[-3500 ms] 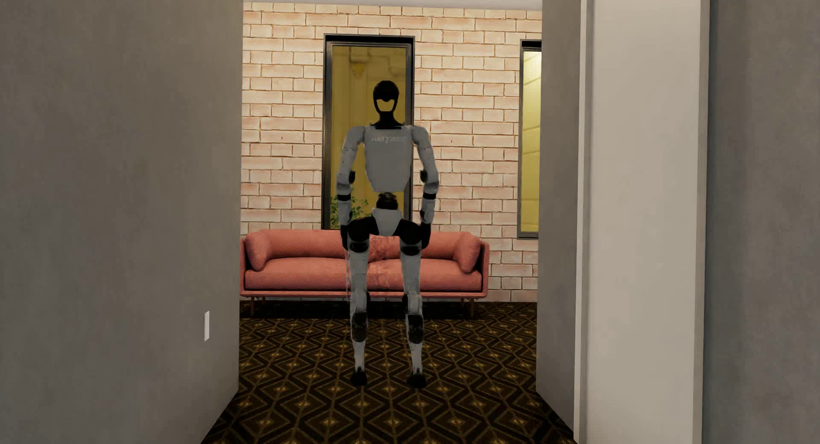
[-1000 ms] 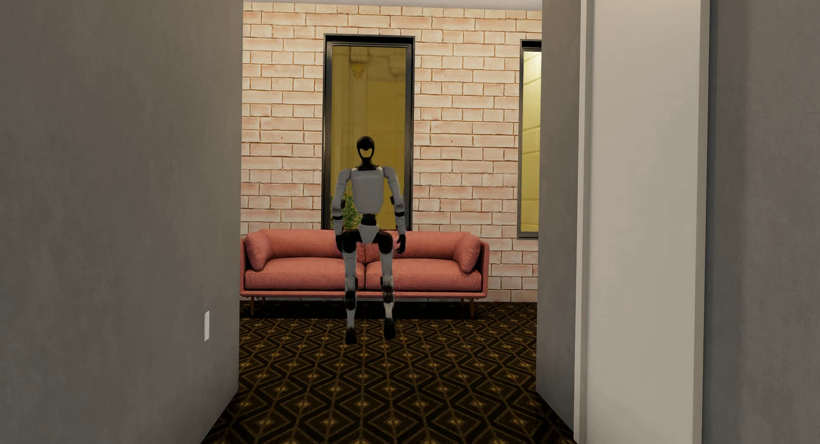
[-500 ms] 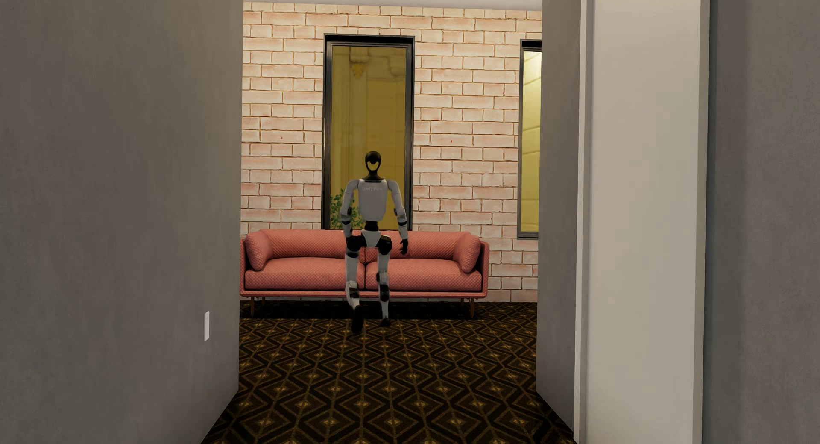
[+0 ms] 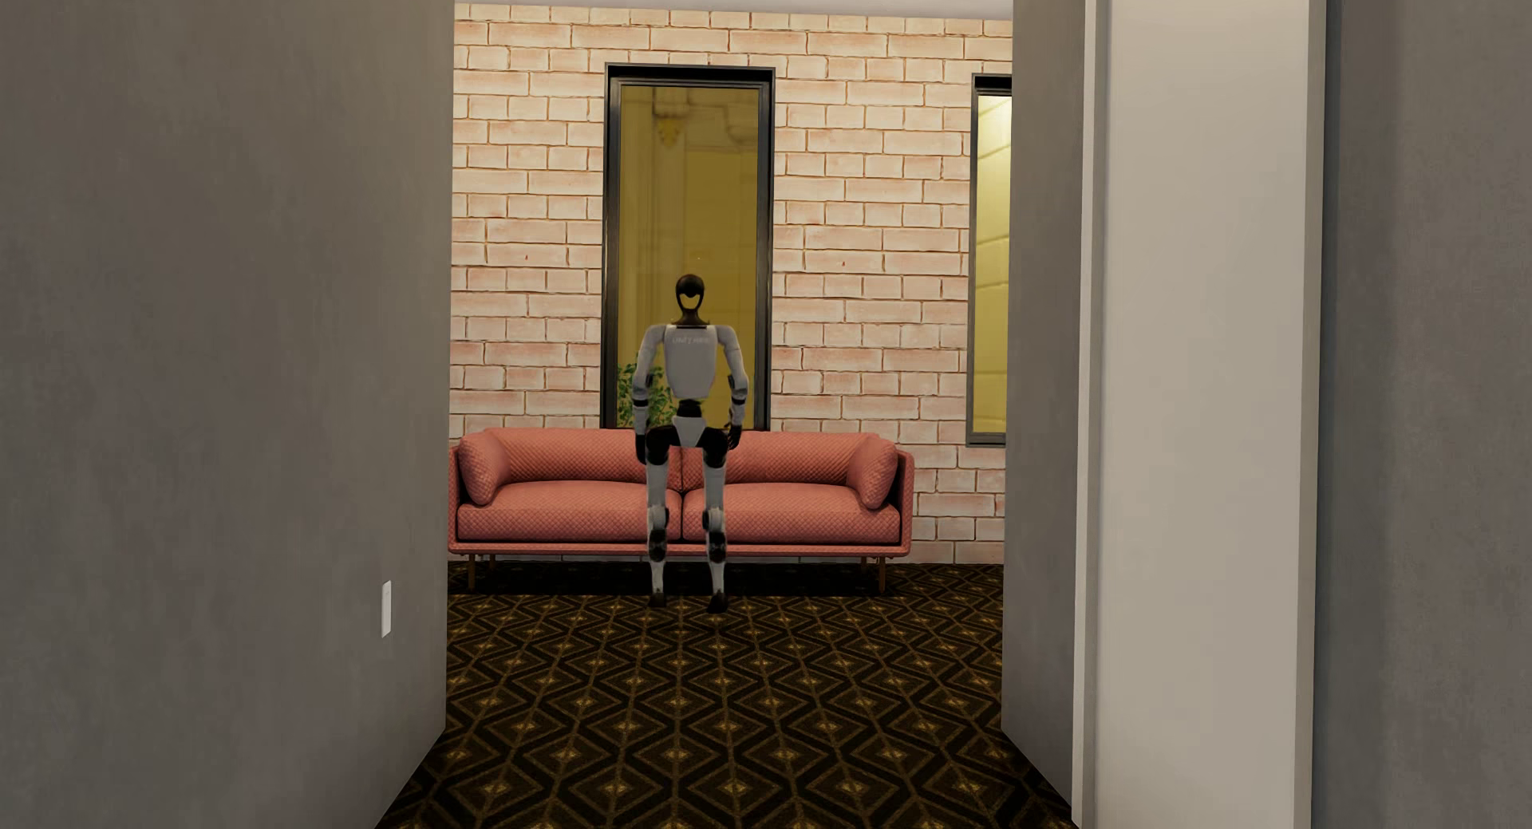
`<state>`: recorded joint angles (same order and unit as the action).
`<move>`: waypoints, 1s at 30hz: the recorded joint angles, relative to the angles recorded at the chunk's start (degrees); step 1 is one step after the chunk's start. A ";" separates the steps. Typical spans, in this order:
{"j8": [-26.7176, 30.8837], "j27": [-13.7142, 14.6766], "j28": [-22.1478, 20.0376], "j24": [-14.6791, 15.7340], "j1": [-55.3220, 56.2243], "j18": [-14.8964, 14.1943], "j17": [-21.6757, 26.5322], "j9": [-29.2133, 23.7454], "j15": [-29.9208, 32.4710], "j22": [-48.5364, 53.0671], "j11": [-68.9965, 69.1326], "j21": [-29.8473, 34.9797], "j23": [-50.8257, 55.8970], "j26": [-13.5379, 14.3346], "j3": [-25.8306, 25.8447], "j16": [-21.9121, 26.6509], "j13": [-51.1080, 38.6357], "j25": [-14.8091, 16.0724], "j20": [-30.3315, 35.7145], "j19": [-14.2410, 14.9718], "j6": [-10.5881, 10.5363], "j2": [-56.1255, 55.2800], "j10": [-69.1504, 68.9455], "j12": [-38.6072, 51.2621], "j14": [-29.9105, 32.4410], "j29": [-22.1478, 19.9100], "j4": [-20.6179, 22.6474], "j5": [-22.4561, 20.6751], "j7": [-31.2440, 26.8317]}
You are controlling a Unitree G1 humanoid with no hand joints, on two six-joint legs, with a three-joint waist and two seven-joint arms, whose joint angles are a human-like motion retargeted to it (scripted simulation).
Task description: Walk to the sofa
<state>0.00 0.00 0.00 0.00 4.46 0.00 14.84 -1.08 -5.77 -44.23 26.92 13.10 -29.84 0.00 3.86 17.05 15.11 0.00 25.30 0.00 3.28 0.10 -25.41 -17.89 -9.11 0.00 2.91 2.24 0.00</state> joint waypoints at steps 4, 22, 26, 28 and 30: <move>0.00 0.00 0.00 0.00 -6.45 0.00 -0.34 -0.47 -2.00 2.88 -1.92 5.53 -11.74 0.00 -3.38 -0.56 3.73 0.00 -0.87 0.00 1.01 4.66 -0.12 2.76 -8.40 0.00 0.94 0.36 0.00; 0.00 0.00 0.00 0.00 -10.46 0.00 -0.96 0.10 -6.21 0.03 -13.69 7.19 -11.30 0.00 -2.69 -0.75 1.22 0.00 -0.39 0.00 1.15 10.08 7.70 2.56 -5.42 0.00 0.74 0.56 0.00; 0.00 0.00 0.00 0.00 -10.61 0.00 -1.23 0.04 -6.29 -0.35 -13.82 7.30 -11.42 0.00 -2.95 -1.04 1.74 0.00 -0.90 0.00 1.28 10.46 7.41 2.13 -6.00 0.00 0.79 0.62 0.00; 0.00 0.00 0.00 0.00 -10.76 0.00 -1.50 0.04 -6.33 -0.26 -13.93 7.05 -12.40 0.00 -2.92 -1.11 1.87 0.00 -0.70 0.00 1.29 10.69 7.39 2.03 -6.14 0.00 0.77 0.61 0.00; 0.00 0.00 0.00 0.00 -10.88 0.00 -1.85 0.03 -6.36 -0.19 -14.00 6.63 -13.32 0.00 -2.78 -1.21 2.00 0.00 -0.72 0.00 1.35 10.84 7.48 2.00 -6.25 0.00 0.76 0.61 0.00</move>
<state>0.00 0.00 0.00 0.00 -6.41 0.00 12.99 -1.05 -12.13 -44.42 12.93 19.74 -43.16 0.00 1.08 15.84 17.12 0.00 24.58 0.00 4.63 10.94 -17.93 -15.88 -15.37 0.00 3.67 2.85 0.00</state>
